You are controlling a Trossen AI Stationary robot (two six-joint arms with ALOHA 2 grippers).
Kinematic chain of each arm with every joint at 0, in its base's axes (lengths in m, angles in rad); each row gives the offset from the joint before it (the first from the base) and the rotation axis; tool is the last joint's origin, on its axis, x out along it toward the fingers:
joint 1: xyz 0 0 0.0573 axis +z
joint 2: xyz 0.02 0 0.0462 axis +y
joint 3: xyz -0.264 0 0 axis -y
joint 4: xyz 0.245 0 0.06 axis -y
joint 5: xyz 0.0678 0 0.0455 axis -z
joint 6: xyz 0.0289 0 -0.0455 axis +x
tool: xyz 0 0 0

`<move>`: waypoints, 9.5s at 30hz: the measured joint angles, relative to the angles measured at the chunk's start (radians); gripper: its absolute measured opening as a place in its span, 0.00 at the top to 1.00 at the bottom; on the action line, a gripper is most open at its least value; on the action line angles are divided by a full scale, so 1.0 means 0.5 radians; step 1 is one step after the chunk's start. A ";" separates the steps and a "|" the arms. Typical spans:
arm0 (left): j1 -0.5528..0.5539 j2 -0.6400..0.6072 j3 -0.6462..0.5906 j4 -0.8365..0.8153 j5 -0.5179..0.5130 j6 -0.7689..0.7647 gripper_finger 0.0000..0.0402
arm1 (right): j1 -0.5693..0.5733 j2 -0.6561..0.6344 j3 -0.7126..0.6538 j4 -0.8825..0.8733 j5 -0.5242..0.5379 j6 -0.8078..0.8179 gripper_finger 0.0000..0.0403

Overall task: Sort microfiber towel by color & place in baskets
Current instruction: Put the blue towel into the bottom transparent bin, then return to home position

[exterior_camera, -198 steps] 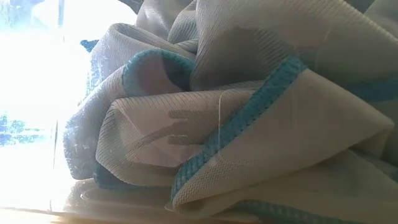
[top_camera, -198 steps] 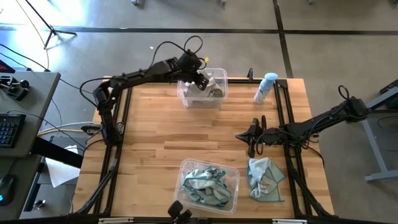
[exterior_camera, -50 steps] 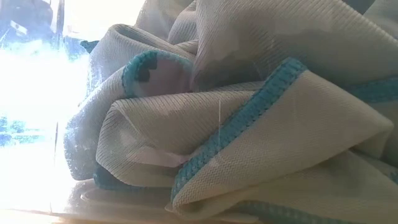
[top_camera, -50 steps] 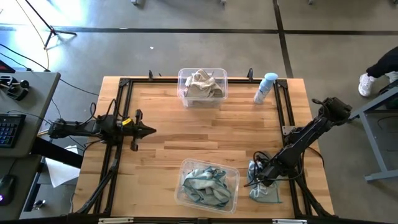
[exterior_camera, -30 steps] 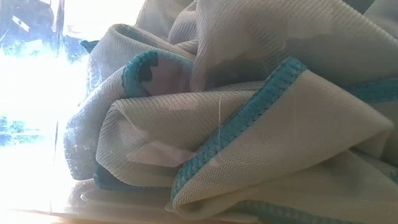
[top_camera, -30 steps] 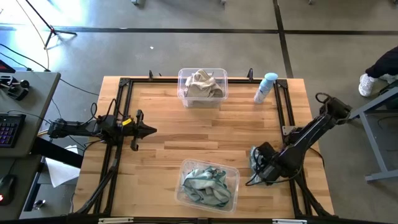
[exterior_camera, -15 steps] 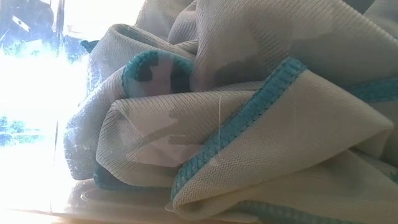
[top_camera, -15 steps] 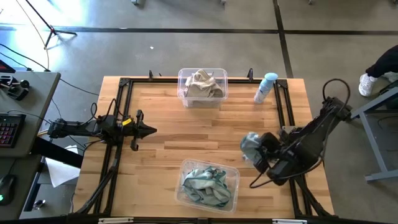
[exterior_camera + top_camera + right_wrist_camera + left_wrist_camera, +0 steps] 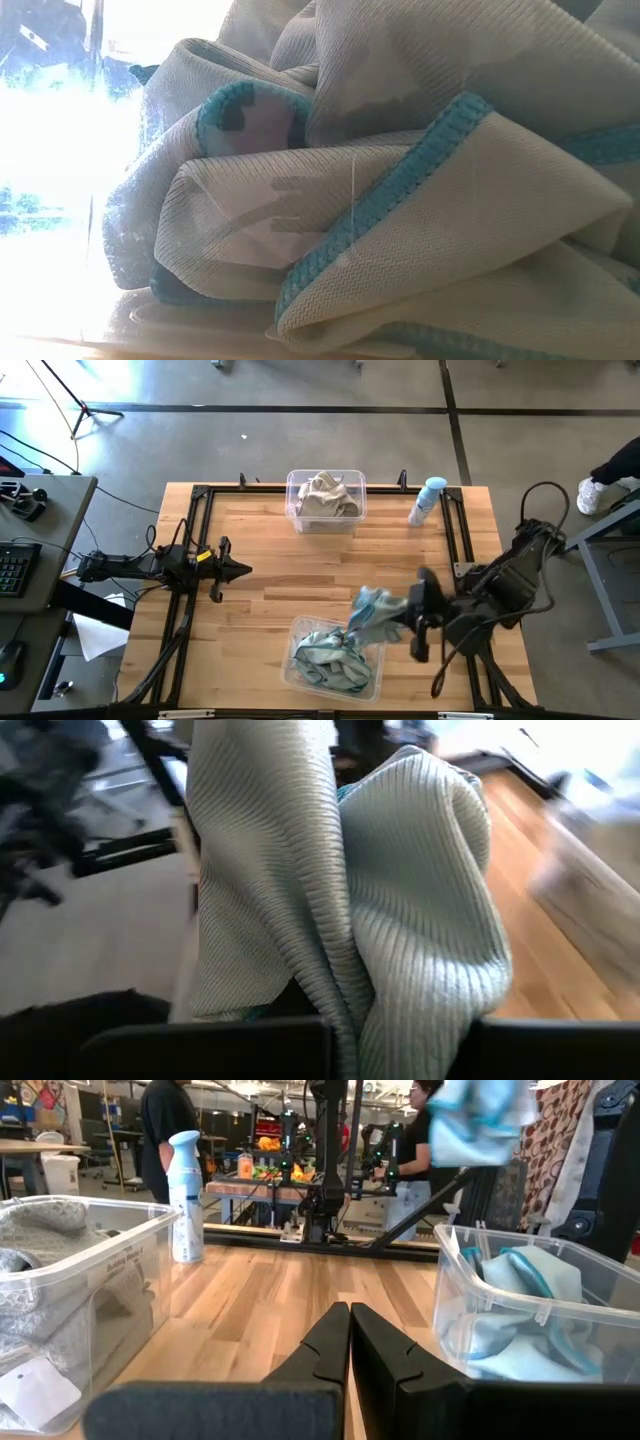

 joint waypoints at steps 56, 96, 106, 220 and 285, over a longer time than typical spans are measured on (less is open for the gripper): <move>0.000 0.000 0.001 0.000 0.001 0.000 1.00 | -0.506 1.364 0.211 0.162 -1.398 -0.478 0.97; -0.001 0.000 0.001 0.000 0.001 0.000 1.00 | -0.532 0.876 0.210 0.033 -1.062 -0.710 0.54; 0.000 0.000 0.001 0.000 0.001 0.000 1.00 | -0.681 0.830 0.091 -0.138 -1.011 -1.017 0.91; 0.000 0.000 0.001 0.001 0.001 0.000 1.00 | -1.247 -2.877 -3.215 1.513 -1.308 -1.247 1.00; 0.000 0.000 0.001 0.001 0.001 0.000 1.00 | -1.246 -2.875 -3.201 1.466 -1.298 -1.421 1.00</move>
